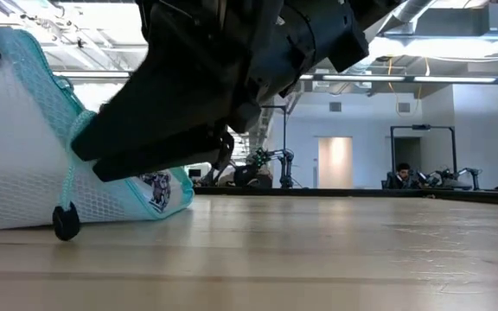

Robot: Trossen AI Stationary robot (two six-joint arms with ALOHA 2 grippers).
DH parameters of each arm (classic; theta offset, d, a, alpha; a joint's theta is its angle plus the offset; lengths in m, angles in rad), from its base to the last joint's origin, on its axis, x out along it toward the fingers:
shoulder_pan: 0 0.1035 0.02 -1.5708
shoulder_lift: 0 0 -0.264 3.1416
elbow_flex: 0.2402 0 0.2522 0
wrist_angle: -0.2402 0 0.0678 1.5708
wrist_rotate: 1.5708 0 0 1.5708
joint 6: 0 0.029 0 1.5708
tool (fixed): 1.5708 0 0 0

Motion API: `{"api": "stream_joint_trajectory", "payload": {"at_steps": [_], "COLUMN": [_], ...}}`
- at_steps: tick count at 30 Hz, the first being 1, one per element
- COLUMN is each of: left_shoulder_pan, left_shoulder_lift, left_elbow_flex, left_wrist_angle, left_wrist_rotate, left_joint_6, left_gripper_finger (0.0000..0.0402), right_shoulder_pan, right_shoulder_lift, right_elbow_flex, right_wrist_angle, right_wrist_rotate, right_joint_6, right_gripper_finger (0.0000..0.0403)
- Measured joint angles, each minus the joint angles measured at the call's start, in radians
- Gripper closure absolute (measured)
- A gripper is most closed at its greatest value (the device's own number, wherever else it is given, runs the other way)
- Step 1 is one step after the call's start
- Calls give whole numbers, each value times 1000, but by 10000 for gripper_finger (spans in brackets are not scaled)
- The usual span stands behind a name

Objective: Unpack backpack
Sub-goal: Close the zip bag

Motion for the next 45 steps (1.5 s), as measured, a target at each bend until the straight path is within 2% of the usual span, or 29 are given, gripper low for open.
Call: {"api": "stream_joint_trajectory", "payload": {"at_steps": [4,7,10,17,20,25,27,30,32,35,45], "left_shoulder_pan": [1,1,1,2,2,4,4,4,4,-3,-70], "left_shoulder_lift": [0,0,0,0,0,0,0,0,0,0,0], "left_elbow_flex": [0,0,0,0,0,0,0,0,0,0,0], "left_wrist_angle": [2,3,4,14,14,17,17,17,19,23,29], "left_wrist_rotate": [0,4,4,6,5,6,6,6,6,6,3], "left_joint_6": [3,1,-1,3,3,3,4,4,4,4,-33], "left_gripper_finger": [401,401,402,401,401,402,401,402,402,401,402], "right_shoulder_pan": [4,3,4,9,10,20,22,22,21,12,-35], "right_shoulder_lift": [0,0,1,1,1,1,1,1,1,-4,-75], "right_elbow_flex": [0,0,0,0,0,0,0,0,0,0,0], "right_wrist_angle": [-11,-94,-116,29,38,36,30,29,24,-12,-333], "right_wrist_rotate": [1,1,1,1,1,1,1,1,1,1,0], "right_joint_6": [-1,-7,0,4,34,37,37,30,17,4,-154], "right_gripper_finger": [208,195,193,202,209,247,284,363,390,399,402]}}
